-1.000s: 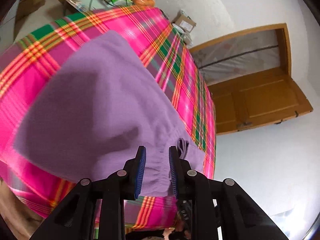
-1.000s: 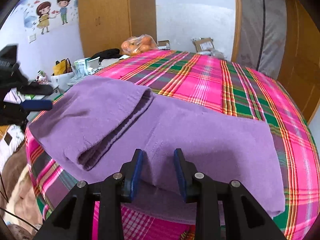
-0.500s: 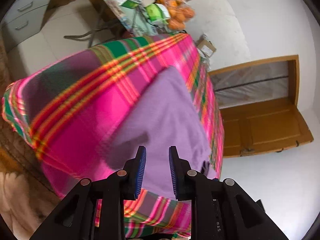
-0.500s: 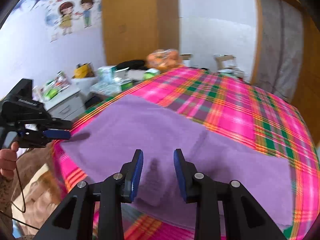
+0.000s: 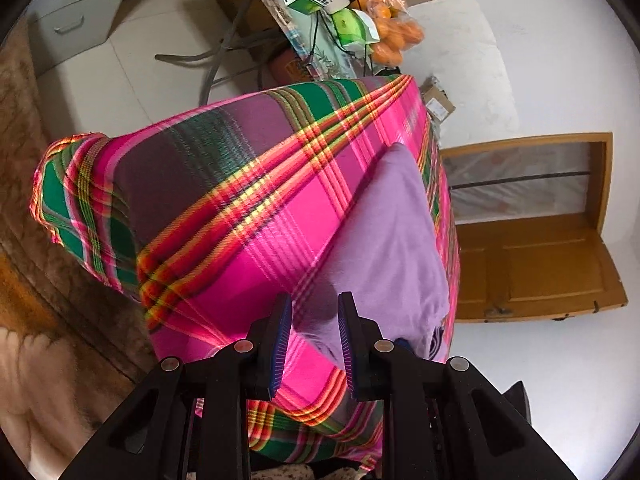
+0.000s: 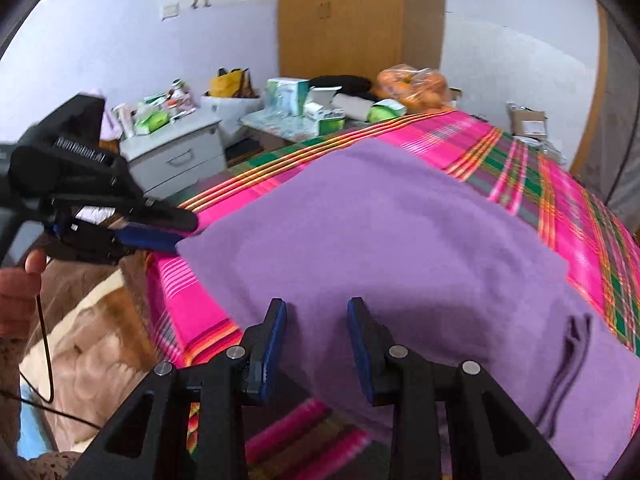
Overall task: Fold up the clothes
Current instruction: 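Grasp the garment edge with the left gripper while the right gripper grasps beside it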
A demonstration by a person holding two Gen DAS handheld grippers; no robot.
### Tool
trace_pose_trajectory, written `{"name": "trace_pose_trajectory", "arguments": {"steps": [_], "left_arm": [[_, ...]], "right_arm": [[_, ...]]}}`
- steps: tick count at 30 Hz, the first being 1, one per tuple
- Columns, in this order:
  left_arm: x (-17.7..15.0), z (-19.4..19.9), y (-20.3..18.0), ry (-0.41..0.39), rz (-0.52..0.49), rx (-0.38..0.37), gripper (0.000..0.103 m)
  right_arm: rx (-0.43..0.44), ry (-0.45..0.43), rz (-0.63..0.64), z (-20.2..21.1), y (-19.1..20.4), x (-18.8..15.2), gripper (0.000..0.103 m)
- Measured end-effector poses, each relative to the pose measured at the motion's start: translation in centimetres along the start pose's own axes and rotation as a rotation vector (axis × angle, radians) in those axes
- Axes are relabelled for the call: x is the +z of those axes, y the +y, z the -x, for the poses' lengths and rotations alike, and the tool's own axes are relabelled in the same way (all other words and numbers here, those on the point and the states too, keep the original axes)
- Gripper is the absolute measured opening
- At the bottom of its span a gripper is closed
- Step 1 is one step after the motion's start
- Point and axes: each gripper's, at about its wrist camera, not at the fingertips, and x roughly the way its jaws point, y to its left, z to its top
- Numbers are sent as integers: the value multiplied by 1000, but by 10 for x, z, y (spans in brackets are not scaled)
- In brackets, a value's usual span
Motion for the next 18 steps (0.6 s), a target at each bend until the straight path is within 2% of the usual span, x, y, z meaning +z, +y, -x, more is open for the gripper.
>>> {"name": "trace_pose_trajectory", "arguments": {"steps": [5,12,16,18], "left_arm": [[7,3,4,-1,0,1,23],[12,7,8,-4,9,-10,23],[19,7,7,-12,4,3,23],[26,5,5,-13,-2,5,24]], "right_arm": [[32,2,40,-1,18,-2,32],[133,-20,71,-10,41,14,32],[181,-50,109,-15,58,23,45],[169,-47,132,-19,66,26,46]]}}
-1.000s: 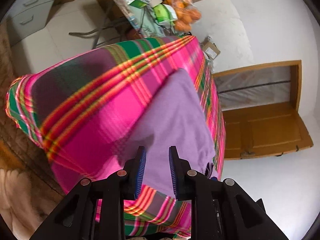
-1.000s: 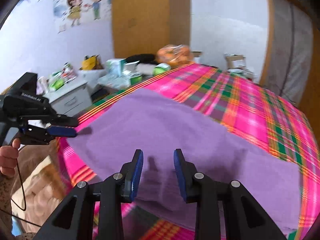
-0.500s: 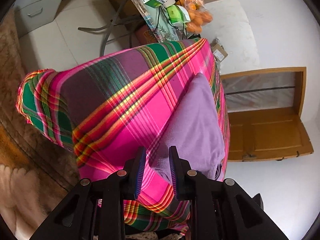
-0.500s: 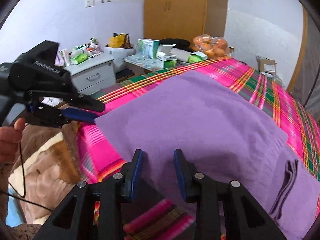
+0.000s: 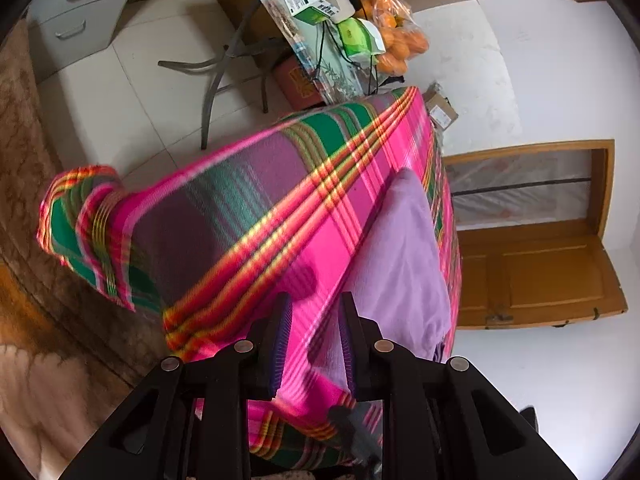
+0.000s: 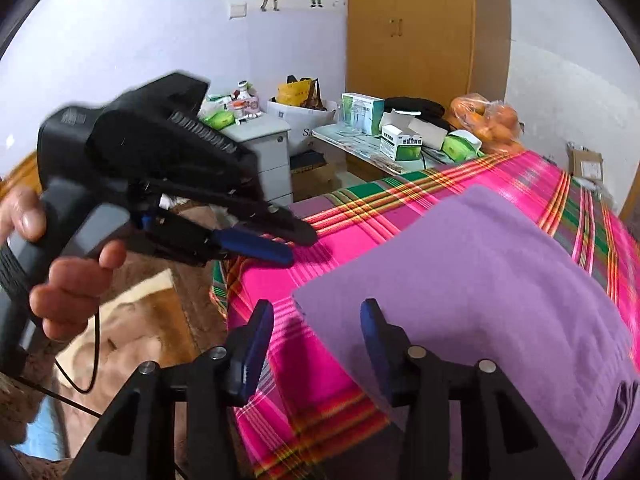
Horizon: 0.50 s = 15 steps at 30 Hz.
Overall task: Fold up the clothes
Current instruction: 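Grasp the garment edge with the left gripper while the right gripper grasps beside it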
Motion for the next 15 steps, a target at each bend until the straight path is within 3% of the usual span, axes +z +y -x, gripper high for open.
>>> {"name": "trace_pose_trajectory", "arguments": {"steps": [2,5,10,15], "left_arm": [[7,-2,-5,1,-20,-6,32],[17,-5,-12,3,-43,-52,37],[40,-17,-28,19,-97,-49,41],[64,-49,-50,99,-168,-45,42]], "right_arm": [[-35,22,13,-8,3,2,46],[-77,42,10,-17,3,5,46],[-122,60,8,-24,4,8,47],[-148,63,26,-28,7,8,48]]}}
